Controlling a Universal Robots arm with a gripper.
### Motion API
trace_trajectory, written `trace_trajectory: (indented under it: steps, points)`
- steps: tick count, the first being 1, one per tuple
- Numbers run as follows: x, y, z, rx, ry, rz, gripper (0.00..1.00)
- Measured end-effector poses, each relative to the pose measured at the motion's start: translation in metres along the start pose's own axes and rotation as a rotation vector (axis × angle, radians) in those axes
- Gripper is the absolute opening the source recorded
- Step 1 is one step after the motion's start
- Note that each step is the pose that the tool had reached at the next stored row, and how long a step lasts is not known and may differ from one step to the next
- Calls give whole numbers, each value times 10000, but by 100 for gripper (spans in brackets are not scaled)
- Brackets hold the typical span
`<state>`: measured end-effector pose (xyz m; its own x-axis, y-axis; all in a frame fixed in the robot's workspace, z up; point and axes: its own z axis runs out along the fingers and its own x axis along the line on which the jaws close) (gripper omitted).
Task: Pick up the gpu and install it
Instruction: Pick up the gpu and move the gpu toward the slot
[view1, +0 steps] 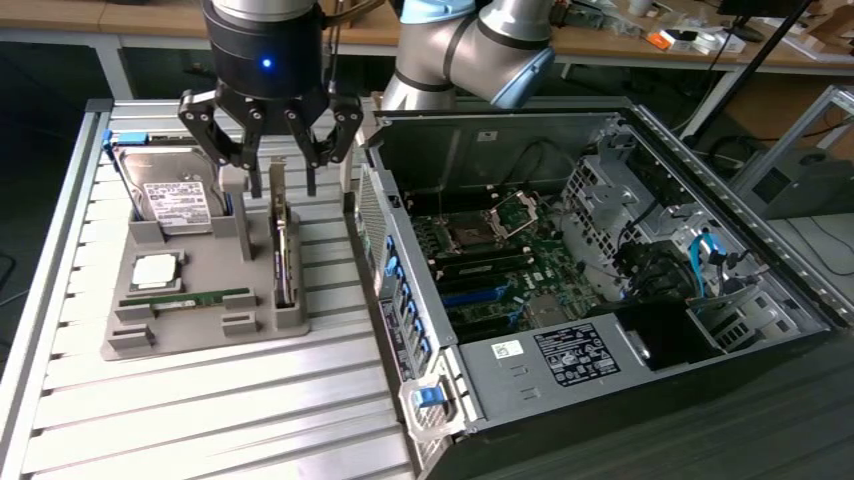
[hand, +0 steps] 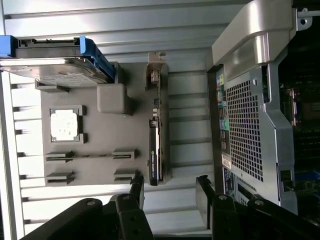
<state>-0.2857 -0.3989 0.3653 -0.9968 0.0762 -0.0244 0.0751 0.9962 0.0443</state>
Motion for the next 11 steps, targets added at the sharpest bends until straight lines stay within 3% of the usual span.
trace_trajectory:
  steps: [11]
  points:
    - [1, -2, 40, 0, 0, 0, 54]
